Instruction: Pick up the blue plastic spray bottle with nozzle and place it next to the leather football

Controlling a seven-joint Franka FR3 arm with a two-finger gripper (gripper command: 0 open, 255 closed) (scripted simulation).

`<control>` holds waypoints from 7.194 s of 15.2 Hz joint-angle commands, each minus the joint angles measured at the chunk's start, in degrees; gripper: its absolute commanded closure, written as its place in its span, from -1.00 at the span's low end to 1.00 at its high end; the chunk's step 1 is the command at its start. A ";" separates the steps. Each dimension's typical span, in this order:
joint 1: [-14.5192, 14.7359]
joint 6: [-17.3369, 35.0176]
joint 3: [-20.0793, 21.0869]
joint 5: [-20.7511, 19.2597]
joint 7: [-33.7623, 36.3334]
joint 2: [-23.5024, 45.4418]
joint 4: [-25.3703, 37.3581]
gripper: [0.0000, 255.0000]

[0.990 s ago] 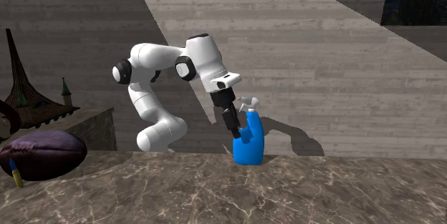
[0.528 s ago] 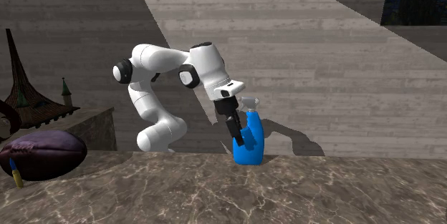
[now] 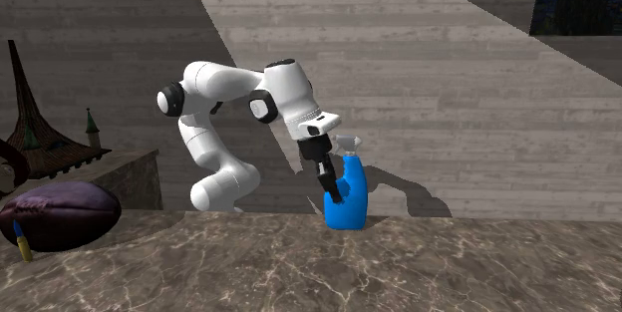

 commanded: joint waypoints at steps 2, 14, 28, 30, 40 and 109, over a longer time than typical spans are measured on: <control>0.00 0.00 0.00 0.00 0.00 0.00 0.00 1.00; 0.00 -4.34 0.07 -0.33 0.93 0.44 4.86 1.00; 0.24 -14.20 0.05 -0.78 2.87 3.07 17.51 1.00; 0.29 -15.59 0.02 -0.82 3.13 3.62 19.48 1.00; 0.65 -22.66 -0.20 -0.87 4.38 7.00 30.04 1.00; 6.17 -82.36 -37.05 -21.09 -31.96 -0.14 83.91 1.00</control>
